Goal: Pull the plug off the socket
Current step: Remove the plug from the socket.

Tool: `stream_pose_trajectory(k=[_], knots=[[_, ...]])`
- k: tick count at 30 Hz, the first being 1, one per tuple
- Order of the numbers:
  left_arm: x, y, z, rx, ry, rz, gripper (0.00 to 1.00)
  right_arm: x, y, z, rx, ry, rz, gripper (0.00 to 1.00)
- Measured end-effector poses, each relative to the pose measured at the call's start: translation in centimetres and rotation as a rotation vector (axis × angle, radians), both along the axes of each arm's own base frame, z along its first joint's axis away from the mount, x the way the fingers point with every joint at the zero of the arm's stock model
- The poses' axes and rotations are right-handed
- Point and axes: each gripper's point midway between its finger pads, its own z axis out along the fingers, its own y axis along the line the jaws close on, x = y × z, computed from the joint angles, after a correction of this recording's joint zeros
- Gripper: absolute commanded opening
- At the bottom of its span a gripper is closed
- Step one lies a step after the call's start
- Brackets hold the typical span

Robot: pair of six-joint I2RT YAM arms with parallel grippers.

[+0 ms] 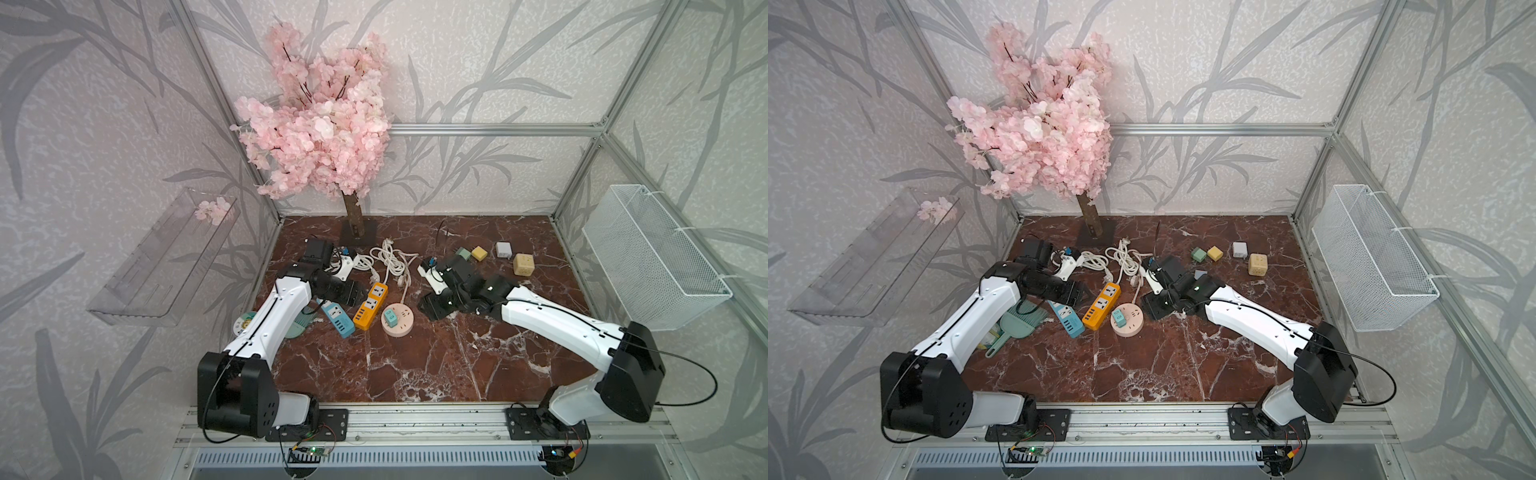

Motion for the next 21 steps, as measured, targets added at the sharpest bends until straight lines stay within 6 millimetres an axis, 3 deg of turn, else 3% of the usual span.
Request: stream_pose_trajectory(k=[9, 21], knots=[[0.3, 0.3, -0.3, -0.004, 0.01, 0.024, 0.73, -4.3, 4.1, -2.4, -0.117, 0.009, 0.185, 0.61], [0.3, 0.3, -0.6, -0.001, 0.02, 0.026, 0.72, -3.1, 9.0, -5.5, -0.208, 0.01, 0.238, 0.6]])
